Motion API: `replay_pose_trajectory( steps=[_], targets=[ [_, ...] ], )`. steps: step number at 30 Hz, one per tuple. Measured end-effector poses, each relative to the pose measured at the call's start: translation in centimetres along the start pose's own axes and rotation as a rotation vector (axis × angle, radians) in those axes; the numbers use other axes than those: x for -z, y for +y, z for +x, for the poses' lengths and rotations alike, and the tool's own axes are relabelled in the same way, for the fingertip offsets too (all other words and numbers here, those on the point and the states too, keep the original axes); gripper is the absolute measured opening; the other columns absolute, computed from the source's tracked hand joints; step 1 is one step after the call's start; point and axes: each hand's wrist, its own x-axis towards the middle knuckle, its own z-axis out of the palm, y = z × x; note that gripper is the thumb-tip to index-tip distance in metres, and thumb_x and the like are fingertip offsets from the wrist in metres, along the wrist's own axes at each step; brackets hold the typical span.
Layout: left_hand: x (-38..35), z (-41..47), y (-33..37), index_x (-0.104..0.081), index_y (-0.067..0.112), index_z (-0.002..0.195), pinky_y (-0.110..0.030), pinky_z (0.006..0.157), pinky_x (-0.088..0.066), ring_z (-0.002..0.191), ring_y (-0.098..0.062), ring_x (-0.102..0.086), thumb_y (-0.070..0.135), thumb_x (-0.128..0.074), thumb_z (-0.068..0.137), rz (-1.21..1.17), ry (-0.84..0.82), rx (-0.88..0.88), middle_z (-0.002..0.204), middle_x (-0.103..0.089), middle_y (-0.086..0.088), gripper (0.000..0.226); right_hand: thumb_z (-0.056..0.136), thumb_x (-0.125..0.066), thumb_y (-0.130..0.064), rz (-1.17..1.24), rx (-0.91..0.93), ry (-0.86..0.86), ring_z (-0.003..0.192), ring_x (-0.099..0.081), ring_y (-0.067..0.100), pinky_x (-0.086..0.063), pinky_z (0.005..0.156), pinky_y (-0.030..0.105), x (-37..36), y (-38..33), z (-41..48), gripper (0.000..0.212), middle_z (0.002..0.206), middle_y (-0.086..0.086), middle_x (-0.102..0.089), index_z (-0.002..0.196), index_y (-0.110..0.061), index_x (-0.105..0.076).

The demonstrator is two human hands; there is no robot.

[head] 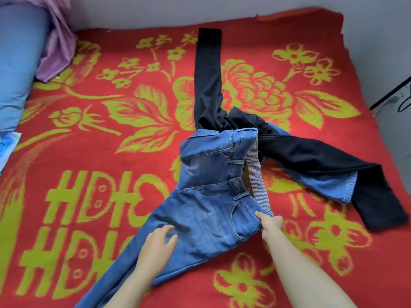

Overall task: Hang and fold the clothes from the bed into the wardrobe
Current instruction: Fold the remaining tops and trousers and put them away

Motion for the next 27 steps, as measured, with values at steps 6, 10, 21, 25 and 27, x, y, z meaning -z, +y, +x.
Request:
replay_pose_trajectory(
  steps=[6,10,21,25,27],
  targets=[
    [1.6,-0.7,2.5,-0.057,0.013,0.124,-0.024,0.092,-0.034,0.118,-0.017,-0.051,0.019,-0.051,0.094,-0.027,0.004,-0.061,0.124,-0.06,-0.003,0.032,0.077,-0.066,0.009,-0.107,0.233,-0.103,0.082,-0.056,0.023,-0.045,0.074,0.032,2.6,-1.7,-4.7,0.025,0.095,0.018,-0.064,0.101,0.008,-0.061],
    [3.7,-2.1,3.6,-0.059,0.012,0.121,-0.027,0.091,-0.037,0.112,-0.019,-0.054,0.019,-0.052,0.093,-0.043,0.012,-0.131,0.121,-0.061,-0.003,0.03,0.078,-0.066,0.005,-0.292,0.44,-0.144,0.085,-0.058,0.023,-0.042,0.075,0.028,6.7,-2.3,-9.0,0.024,0.088,0.009,-0.061,0.098,-0.006,-0.061],
    [13.2,-10.4,6.5,-0.06,0.007,0.121,-0.029,0.085,-0.041,0.108,-0.027,-0.059,0.017,-0.052,0.093,-0.082,0.013,-0.543,0.121,-0.062,-0.013,0.03,0.075,-0.069,0.001,-0.465,1.036,0.123,0.102,-0.061,0.02,-0.043,0.087,0.028,19.9,-10.8,-32.1,0.035,0.107,0.011,-0.068,0.11,-0.004,-0.068],
    [17.0,-12.8,6.9,-0.054,0.007,0.126,-0.03,0.083,-0.042,0.107,-0.028,-0.059,0.018,-0.053,0.092,-0.144,0.047,-0.669,0.122,-0.061,-0.013,0.036,0.074,-0.061,0.018,-0.354,1.188,0.106,0.067,-0.06,-0.007,-0.045,0.069,0.01,23.8,-12.6,-41.7,0.035,0.092,0.006,-0.065,0.104,-0.001,-0.067],
    [18.5,-14.2,7.4,-0.049,0.009,0.131,-0.029,0.086,-0.04,0.113,-0.026,-0.055,0.023,-0.054,0.093,-0.181,0.028,-0.707,0.127,-0.058,-0.012,0.041,0.076,-0.056,0.022,-0.34,1.23,0.074,0.053,-0.054,-0.012,-0.043,0.062,0.005,25.5,-13.3,-46.9,0.035,0.077,-0.002,-0.064,0.104,0.004,-0.065]
  ],
)
